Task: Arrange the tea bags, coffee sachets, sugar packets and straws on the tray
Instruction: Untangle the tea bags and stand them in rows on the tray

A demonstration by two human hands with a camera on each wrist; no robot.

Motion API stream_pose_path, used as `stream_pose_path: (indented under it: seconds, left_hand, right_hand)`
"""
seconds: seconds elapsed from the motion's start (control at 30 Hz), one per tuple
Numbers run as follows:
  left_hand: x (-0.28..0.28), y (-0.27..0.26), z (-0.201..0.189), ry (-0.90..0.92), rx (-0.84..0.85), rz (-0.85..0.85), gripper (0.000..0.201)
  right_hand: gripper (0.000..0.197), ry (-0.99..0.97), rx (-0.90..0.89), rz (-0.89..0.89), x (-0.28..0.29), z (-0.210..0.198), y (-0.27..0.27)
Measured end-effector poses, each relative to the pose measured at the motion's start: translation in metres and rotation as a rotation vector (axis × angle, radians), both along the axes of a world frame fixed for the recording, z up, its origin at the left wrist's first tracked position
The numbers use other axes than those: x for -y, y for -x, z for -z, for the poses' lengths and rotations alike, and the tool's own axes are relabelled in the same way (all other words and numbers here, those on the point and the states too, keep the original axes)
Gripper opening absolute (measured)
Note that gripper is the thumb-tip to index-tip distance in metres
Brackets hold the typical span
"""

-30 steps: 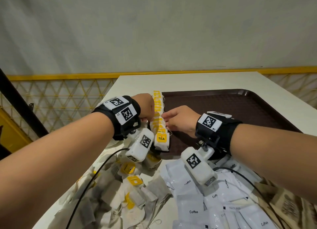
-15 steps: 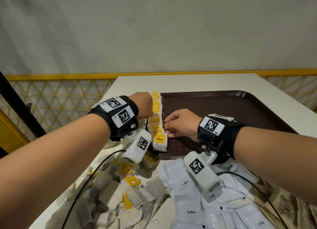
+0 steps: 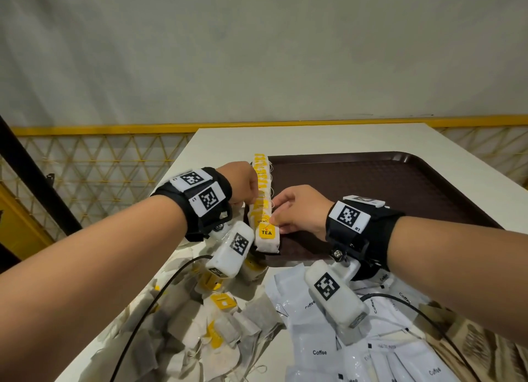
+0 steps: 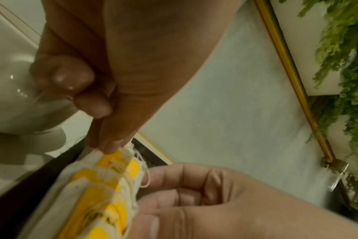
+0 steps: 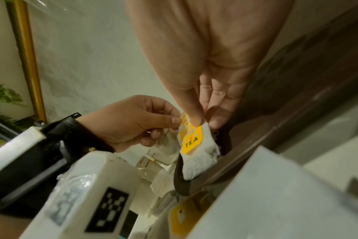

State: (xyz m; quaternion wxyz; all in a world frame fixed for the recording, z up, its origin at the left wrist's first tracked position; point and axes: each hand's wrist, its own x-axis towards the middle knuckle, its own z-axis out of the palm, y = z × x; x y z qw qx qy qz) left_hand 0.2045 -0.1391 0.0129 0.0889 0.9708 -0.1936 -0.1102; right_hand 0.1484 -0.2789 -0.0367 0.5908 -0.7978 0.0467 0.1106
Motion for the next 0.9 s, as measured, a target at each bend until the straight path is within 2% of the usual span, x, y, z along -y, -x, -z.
stream_pose_path:
  seconds: [0.13,0.2,0.37,0.53,0.7,0.8,0.9]
  left_hand:
    - [-0.001,0.002,0.005,0.048,0.027,-0.039,0.006]
    - [-0.005,0.002,0.004,0.066,0.016,-0.062,0.014]
    - [-0.008,0.012,0.003,-0.033,-0.074,-0.017,0.025]
    - [-0.004,0.017,0.000,-0.072,-0.060,0.008,0.013]
    - [-0.002,0.023,-0.004,-0.070,-0.048,-0.007,0.013]
    - [-0.003,0.024,-0.004,-0.020,-0.058,-0.034,0.011]
    - [-0.010,0.022,-0.003,0.121,-0.092,-0.108,0.013]
  right_hand:
    - [0.025,-0.033,0.016,0.012,0.001,-0.003,0.002]
    - [0.026,-0.034,-0.004,0.016,0.005,-0.003,0.003]
    - [0.036,0.040,-0.116,-0.102,0.008,-0.002,0.013]
    - [0.033,0.132,0.018,-0.091,0.000,-0.002,0.013]
    - [0.032,0.220,0.096,-0.128,-0.004,-0.005,0.014]
    - [0.031,0.231,0.111,-0.123,-0.001,-0.004,0.014]
    - [0.025,0.215,0.078,-0.121,0.004,-0.005,0.016]
